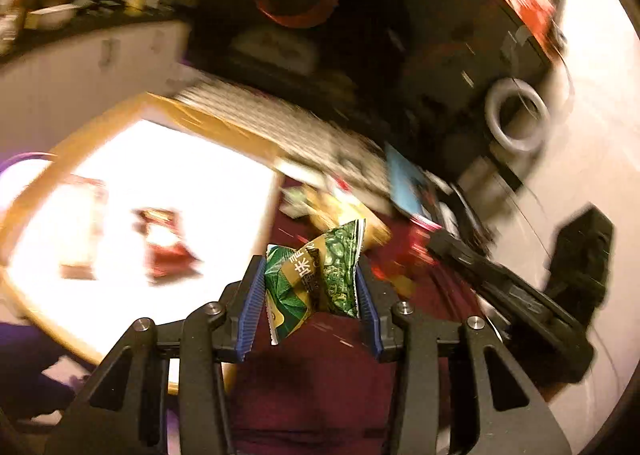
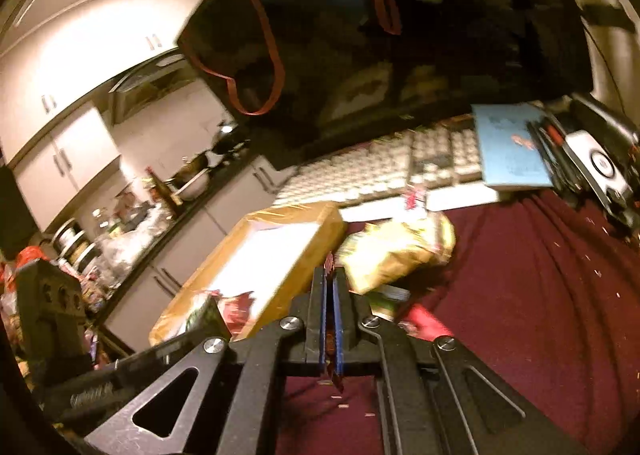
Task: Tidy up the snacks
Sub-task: 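Carry both snacks over the tray and open both tools to drop them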
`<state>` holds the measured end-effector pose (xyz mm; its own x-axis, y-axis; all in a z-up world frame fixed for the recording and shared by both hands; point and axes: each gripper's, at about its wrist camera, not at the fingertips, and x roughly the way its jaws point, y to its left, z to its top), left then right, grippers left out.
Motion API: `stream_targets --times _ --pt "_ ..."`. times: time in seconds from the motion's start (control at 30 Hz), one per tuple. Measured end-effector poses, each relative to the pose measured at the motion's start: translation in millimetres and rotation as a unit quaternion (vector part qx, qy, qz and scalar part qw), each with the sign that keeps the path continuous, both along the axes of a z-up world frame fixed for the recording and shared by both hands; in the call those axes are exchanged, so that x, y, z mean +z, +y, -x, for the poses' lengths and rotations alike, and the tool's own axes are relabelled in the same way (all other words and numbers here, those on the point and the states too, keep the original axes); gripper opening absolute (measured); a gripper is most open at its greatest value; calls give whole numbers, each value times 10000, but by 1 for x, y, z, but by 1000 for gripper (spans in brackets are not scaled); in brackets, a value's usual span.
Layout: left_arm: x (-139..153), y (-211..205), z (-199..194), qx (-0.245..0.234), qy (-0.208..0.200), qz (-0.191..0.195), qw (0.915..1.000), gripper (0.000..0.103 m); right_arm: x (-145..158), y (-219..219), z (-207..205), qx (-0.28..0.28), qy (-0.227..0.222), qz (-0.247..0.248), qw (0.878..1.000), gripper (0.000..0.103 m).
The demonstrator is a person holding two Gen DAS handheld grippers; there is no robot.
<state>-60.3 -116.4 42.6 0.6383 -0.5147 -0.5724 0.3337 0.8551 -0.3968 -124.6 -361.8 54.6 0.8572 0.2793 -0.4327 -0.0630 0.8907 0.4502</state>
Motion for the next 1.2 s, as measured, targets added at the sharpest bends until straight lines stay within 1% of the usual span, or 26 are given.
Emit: stream_targets --times 0.07,0.1,0.17,0.2,0.27,0.33,0.4,0.47,0.6,0.73,0.93,1.0,1.07,1.17,1.2 --pt "2 21 -2 442 -70 -24 9990 41 13 14 -2 225 -89 18 9997 2" --pt "0 36 -5 733 -68 -112 9972 41 18 21 -4 332 -123 16 9994 2" --pt "-5 49 -13 988 20 -260 9948 41 25 36 -12 558 -146 9 9983 2" --pt "-12 59 -20 1074 185 -261 9937 41 27 45 -19 687 -113 -17 9976 2" --pt "-21 66 -28 1111 414 -287 9925 41 28 64 -36 949 -23 -32 9955 2" --pt "-30 68 -35 1143 604 -479 9904 41 26 81 -50 1044 60 99 9945 2" --pt "-37 64 -36 1126 674 -668 9891 41 19 101 -70 1161 256 225 9926 2" --pt "-43 61 -39 1067 759 -737 9886 41 8 117 -88 1218 475 400 9906 2" --pt "-50 55 -43 1107 729 -924 9869 41 -12 137 -111 1171 820 771 9867 2" --pt "-56 51 -47 1121 740 -1072 9851 41 -32 150 -125 1021 1055 1175 9822 2" --pt "-61 47 -52 1126 726 -1174 9840 41 -46 151 -134 1037 1283 1180 9792 3" --pt "-62 45 -54 1132 727 -1183 9838 41 -51 153 -137 1002 1385 1223 9777 8" --pt "-62 45 -54 1152 730 -1184 9836 41 -52 152 -138 996 1434 1143 9780 9" --pt "-62 44 -54 1171 725 -1222 9829 41 -48 149 -133 1058 1354 1043 9796 17" --pt "-61 44 -54 1178 725 -1227 9828 41 -46 148 -131 1067 1313 1023 9803 24"
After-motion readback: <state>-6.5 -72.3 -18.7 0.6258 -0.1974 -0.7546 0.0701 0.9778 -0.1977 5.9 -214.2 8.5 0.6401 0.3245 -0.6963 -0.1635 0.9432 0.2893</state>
